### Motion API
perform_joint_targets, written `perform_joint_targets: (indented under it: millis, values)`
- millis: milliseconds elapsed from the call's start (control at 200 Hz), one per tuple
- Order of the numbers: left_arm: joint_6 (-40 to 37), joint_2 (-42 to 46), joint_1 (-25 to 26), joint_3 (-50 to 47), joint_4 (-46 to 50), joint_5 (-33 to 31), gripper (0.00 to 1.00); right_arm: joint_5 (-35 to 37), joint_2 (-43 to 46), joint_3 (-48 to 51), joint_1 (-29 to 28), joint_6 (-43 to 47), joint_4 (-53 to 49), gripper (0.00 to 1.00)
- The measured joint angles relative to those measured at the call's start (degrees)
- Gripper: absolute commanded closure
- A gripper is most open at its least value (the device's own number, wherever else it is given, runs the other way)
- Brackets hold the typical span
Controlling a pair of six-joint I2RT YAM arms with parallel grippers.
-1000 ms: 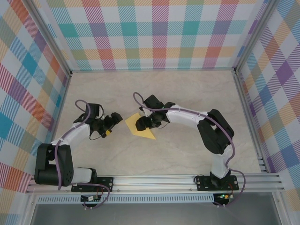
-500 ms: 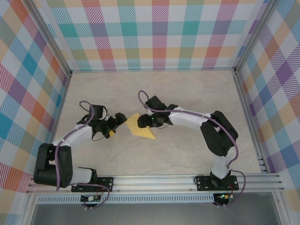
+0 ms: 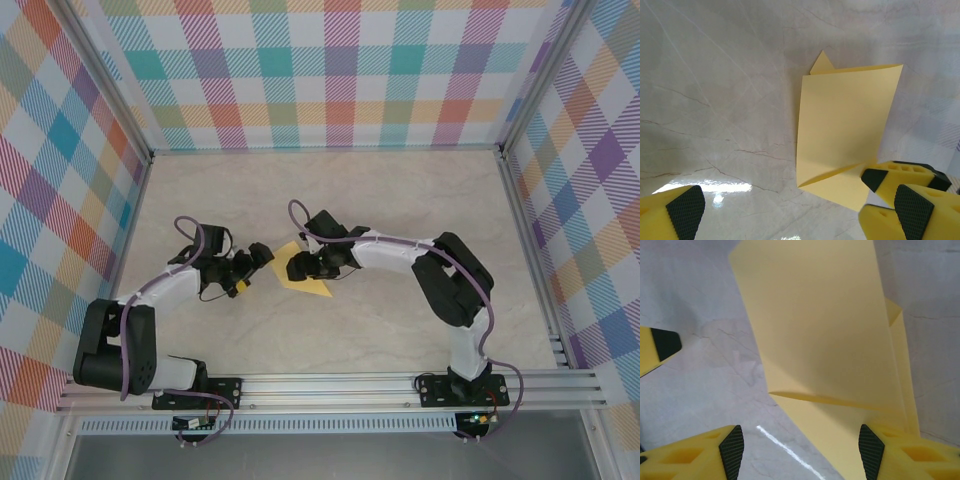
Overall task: Fold a paper plane with a square sheet of paper (pick it up from the middle)
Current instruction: Fold the wing for the fifth time at the center of the table.
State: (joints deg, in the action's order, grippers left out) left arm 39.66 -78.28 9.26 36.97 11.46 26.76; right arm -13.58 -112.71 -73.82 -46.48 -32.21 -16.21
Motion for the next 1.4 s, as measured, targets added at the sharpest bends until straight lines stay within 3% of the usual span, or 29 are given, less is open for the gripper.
perform_joint_targets:
  millis: [210,450,1040,1405]
  values:
    - [1.51,-1.46,0.11,-0.37,-3.15,2.49,0.03,-1.2,-1.38,0.04,1.42,-2.58,0.85,0.36]
    - [3.63,-4.0,1.62,-0.59,-6.62,5.33,0.13,-8.41,-1.97,3.21,5.14,-8.04,7.32,0.36]
    - [13.73,-11.39,8.55,-0.35,-11.39,5.77,0.54,-16.17,-2.01,7.26,8.31,-15.21,15.56,0.37]
    - [15.45,-13.18,9.46,0.72,-14.62,5.42,0.64,-16.98,-2.01,7.63,8.63,-15.37,16.35,0.36]
